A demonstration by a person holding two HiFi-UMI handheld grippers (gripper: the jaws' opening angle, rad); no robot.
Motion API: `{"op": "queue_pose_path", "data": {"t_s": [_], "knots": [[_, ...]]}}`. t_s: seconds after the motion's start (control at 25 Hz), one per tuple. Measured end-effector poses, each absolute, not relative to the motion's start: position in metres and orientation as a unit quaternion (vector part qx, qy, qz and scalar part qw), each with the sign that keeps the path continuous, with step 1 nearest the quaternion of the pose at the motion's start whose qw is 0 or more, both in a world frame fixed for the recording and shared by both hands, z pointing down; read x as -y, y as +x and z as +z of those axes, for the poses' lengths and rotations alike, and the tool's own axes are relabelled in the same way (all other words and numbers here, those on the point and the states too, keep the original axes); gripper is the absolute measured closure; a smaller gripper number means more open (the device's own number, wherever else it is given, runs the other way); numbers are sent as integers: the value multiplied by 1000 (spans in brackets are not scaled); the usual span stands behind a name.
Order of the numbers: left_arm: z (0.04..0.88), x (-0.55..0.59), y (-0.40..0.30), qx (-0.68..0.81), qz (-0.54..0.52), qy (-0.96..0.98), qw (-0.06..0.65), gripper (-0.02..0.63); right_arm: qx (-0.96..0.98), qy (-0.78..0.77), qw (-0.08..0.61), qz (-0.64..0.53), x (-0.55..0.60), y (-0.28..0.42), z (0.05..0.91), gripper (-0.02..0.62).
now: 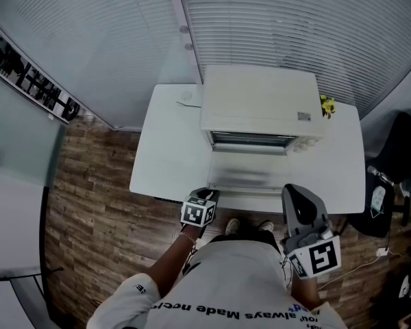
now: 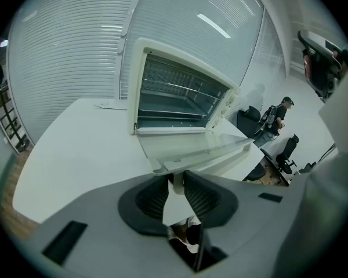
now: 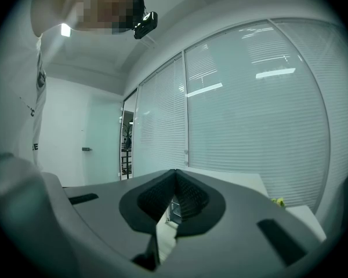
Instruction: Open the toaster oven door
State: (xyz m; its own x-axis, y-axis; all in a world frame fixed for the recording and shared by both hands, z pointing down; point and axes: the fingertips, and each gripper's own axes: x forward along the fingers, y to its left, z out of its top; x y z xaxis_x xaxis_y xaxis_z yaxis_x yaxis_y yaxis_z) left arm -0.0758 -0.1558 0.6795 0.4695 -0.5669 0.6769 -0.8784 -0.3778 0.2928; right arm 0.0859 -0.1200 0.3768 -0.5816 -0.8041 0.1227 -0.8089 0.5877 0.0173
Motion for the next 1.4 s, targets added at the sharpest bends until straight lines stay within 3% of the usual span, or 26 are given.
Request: {"op": "queue_pose_path", "data": {"t_s": [1.4], "knots": [[735, 133, -75, 430, 286, 771, 373, 515, 890, 452, 66, 18, 133, 84, 378, 588]]}}
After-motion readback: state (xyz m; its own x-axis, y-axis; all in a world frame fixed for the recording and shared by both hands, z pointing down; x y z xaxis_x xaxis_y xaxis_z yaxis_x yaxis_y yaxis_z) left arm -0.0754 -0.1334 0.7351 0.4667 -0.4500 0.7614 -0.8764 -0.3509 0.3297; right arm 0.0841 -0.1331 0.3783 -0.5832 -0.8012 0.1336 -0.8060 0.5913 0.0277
